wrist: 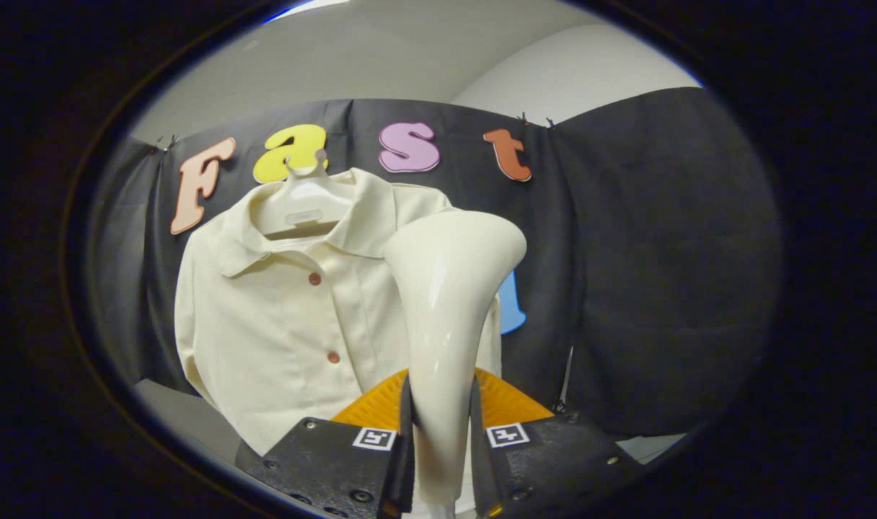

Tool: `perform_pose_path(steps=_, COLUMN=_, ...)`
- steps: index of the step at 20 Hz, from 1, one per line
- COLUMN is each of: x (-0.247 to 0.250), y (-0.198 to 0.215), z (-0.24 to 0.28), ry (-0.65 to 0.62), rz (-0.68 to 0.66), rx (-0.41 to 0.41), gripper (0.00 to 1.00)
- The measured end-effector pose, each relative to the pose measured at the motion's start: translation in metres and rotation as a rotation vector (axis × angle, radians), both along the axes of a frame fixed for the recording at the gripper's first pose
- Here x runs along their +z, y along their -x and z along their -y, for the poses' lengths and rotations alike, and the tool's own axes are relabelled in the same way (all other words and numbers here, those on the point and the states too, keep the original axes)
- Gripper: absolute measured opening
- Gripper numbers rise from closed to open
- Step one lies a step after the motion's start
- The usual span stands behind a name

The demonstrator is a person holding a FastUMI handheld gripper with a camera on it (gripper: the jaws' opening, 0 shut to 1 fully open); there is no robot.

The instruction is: Iron the clothes twice with a garment steamer, once on the left side and once on the right side.

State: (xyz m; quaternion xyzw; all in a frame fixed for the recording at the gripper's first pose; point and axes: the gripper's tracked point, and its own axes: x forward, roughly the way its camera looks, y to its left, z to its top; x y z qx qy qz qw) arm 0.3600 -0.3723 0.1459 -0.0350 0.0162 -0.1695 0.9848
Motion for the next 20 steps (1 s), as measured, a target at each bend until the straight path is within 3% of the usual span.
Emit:
perform_pose_path(steps=5, x=-0.004, y=-0.026, z=-0.003, ry=-0.012, rz=-0.013, rx=0.046, gripper=0.31)
perform_pose_path(steps=9, x=-0.036, y=-0.042, z=-0.006, ry=-0.027, rz=-0.045, rx=0.066, gripper=0.31)
perform_pose_path(steps=20, x=-0.107, y=-0.037, z=0.011, ry=-0.155, rz=-0.079, rx=0.099, gripper=0.31)
